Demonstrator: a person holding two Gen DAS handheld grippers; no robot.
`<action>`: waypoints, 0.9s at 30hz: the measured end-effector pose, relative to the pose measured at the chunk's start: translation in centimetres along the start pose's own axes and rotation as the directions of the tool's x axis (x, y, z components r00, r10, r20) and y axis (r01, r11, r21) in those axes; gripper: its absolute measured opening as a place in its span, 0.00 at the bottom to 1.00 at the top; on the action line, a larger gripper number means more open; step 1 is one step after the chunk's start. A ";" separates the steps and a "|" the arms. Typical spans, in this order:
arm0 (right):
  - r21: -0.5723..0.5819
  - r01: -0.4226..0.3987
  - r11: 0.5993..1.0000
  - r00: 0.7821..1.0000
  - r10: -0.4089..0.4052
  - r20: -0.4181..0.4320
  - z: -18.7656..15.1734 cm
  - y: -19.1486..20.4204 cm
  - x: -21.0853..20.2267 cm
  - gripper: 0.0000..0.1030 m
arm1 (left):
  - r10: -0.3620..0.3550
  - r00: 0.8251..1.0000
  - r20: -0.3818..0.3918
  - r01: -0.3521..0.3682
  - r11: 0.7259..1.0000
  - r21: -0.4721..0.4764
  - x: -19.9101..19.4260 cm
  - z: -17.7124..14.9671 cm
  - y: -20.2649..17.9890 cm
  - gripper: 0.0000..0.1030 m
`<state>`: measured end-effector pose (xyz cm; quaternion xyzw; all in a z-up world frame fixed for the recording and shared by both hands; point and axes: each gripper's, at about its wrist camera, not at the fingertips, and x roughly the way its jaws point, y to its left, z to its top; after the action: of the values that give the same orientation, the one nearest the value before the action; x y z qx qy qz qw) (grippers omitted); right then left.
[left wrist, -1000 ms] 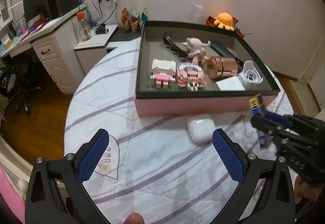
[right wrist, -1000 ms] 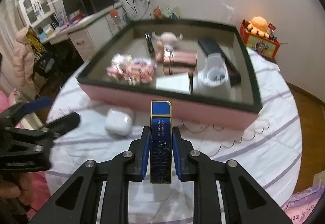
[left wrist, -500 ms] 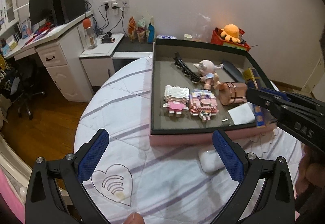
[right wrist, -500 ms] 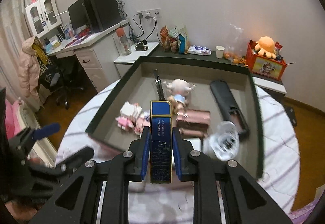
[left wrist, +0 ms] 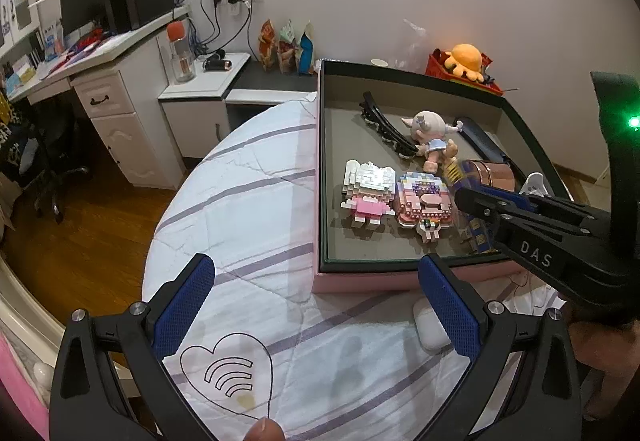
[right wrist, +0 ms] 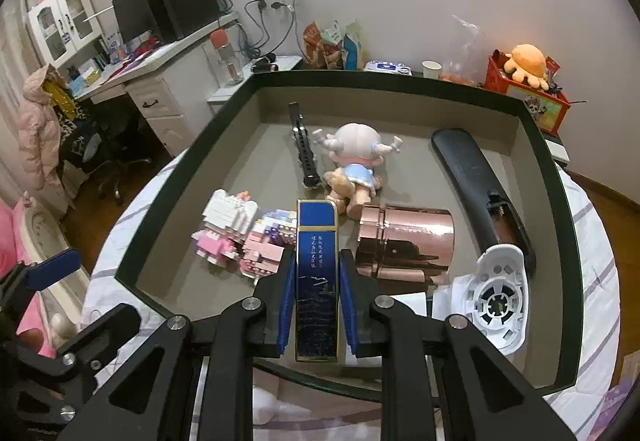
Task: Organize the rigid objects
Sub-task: 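Carry the blue-gold package into the box and release it with the right gripper, then withdraw the right gripper from the box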
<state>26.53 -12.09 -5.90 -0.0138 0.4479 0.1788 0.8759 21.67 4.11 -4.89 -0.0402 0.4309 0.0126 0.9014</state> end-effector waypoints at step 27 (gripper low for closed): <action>0.183 -0.018 0.983 0.981 -0.018 0.195 -6.9 -4.3 -12.4 0.79 | -0.024 0.999 0.048 0.021 0.998 0.056 -5.1 -2.3 -3.7 1.00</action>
<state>15.93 -21.12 -0.76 0.0847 0.3740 0.1372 0.9133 16.89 0.31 -2.11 -0.0196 0.4084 -0.0085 0.9126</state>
